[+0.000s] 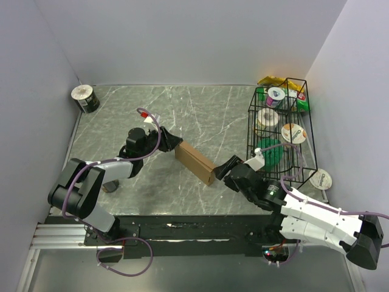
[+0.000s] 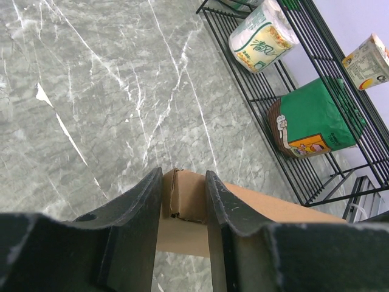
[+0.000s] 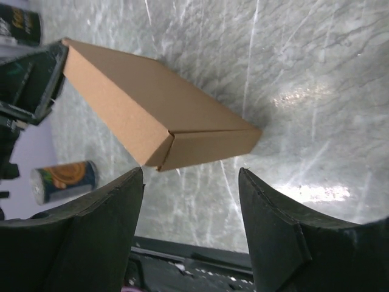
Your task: Fold the paper box
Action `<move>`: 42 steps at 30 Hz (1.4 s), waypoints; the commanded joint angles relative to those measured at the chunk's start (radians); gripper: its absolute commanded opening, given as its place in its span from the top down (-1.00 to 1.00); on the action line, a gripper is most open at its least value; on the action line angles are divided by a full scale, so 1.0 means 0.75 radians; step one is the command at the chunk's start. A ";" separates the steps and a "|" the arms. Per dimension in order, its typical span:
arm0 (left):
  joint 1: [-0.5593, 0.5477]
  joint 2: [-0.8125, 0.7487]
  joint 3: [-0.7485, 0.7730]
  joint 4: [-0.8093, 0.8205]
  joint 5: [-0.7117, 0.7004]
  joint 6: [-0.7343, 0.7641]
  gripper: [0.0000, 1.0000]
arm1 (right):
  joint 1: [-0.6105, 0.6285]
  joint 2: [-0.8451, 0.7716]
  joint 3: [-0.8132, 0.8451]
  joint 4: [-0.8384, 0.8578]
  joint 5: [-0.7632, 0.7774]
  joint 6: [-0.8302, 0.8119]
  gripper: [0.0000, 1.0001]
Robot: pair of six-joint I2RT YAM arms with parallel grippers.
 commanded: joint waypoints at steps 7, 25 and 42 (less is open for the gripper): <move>-0.014 0.027 -0.061 -0.200 -0.045 0.087 0.31 | -0.007 -0.013 -0.085 0.234 0.105 0.150 -0.32; -0.025 0.036 -0.053 -0.207 -0.051 0.095 0.32 | -0.003 0.066 -0.093 0.286 0.089 0.161 -0.15; -0.031 0.036 -0.053 -0.213 -0.068 0.101 0.32 | 0.038 0.179 -0.140 0.271 0.067 0.275 0.44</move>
